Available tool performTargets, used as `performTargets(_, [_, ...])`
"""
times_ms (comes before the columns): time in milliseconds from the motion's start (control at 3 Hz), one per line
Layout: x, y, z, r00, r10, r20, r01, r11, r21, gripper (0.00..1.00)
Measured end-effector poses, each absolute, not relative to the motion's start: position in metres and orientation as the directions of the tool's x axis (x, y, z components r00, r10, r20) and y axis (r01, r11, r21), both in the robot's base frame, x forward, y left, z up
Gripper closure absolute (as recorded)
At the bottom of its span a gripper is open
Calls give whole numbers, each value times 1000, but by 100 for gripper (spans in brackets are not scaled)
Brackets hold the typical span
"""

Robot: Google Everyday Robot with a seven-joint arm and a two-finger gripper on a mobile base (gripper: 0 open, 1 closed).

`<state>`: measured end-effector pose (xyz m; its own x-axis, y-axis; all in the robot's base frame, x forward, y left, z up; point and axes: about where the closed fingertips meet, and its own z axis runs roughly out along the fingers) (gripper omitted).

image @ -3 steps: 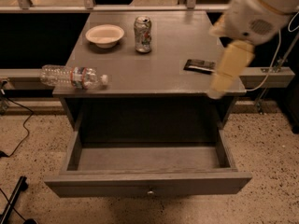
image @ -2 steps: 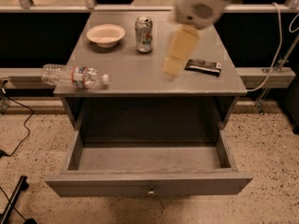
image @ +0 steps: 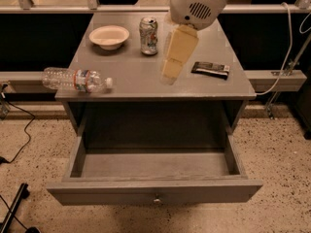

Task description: Place water bottle into top drawer

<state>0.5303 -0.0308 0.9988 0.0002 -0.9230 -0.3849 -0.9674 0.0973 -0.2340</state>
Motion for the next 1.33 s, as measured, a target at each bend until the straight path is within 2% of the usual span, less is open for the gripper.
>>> performTargets(333, [533,-20,993,4,-930,-367,-975,78,-208,0])
performTargets(667, [540,21,963,20,-967,-255,-988,20,-153,0])
performTargets(1333, [594,114,899,92,-996,4,-979,-91,-183,0])
